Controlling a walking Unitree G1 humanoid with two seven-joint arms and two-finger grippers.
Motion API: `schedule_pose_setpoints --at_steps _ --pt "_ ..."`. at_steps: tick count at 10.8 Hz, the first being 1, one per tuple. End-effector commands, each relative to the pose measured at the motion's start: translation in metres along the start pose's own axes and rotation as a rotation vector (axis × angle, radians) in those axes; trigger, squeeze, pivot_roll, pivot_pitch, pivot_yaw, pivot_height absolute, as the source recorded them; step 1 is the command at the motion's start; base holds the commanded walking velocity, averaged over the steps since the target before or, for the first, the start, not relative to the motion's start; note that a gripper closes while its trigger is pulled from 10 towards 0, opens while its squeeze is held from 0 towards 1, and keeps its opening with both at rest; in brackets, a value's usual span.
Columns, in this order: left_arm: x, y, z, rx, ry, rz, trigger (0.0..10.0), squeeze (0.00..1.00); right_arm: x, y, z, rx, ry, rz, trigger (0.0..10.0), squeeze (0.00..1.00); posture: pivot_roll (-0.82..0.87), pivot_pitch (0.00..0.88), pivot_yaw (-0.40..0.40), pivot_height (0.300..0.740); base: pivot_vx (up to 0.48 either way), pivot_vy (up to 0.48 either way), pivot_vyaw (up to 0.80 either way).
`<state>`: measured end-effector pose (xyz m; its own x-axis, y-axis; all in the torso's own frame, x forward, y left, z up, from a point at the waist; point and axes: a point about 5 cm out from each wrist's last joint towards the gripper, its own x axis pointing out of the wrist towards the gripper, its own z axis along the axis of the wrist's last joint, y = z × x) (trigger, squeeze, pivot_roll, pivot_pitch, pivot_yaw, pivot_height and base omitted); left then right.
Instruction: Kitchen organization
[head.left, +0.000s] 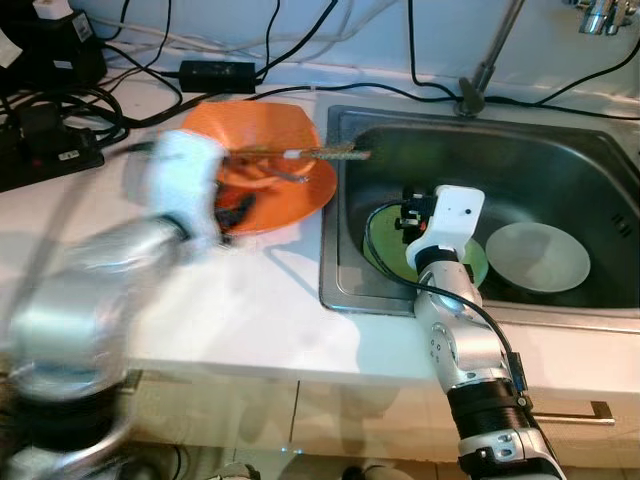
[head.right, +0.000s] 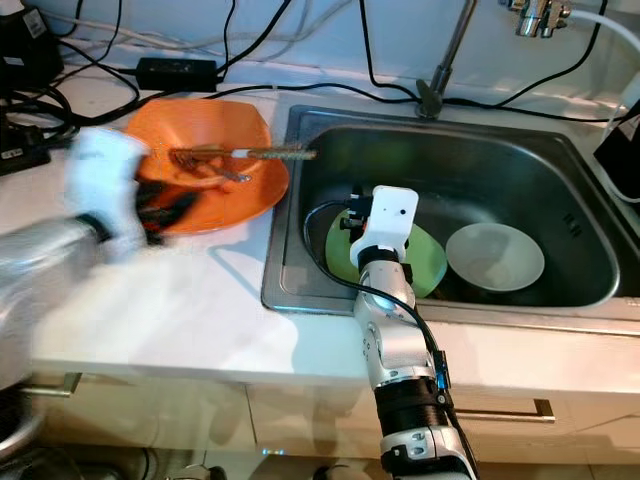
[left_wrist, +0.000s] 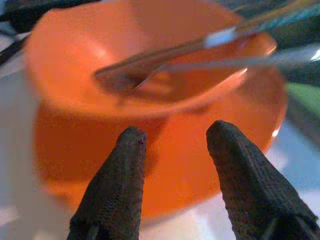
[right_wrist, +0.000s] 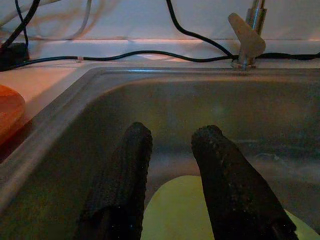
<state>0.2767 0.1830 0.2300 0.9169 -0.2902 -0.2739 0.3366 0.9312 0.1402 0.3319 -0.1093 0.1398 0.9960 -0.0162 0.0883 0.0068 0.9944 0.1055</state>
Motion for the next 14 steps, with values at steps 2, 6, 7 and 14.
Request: schedule_pose_setpoints --at_steps 2,6,7,14 --pt "-0.019 0.010 -0.005 0.120 -0.063 -0.079 10.0 0.00 -0.001 -0.002 -0.010 -0.012 0.047 0.011 10.0 0.00 0.07 0.083 -0.109 0.740 0.000 0.000 0.00" --pt "-0.013 0.012 -0.014 0.523 -0.228 -0.019 10.0 0.00 0.000 -0.001 -0.011 -0.016 0.047 0.024 10.0 0.00 0.06 0.080 -0.112 0.740 0.000 0.000 0.00" --pt "-0.009 0.005 -0.007 0.676 -0.305 -0.036 10.0 0.00 0.001 -0.003 -0.009 -0.017 0.042 0.021 10.0 0.00 0.06 0.080 -0.112 0.740 0.000 0.000 0.00" --pt "0.030 -0.049 -0.007 0.680 -0.480 -0.280 10.0 0.00 0.012 -0.021 0.038 -0.017 -0.108 -0.008 10.0 0.00 0.00 0.058 -0.093 0.740 0.000 0.000 0.00"
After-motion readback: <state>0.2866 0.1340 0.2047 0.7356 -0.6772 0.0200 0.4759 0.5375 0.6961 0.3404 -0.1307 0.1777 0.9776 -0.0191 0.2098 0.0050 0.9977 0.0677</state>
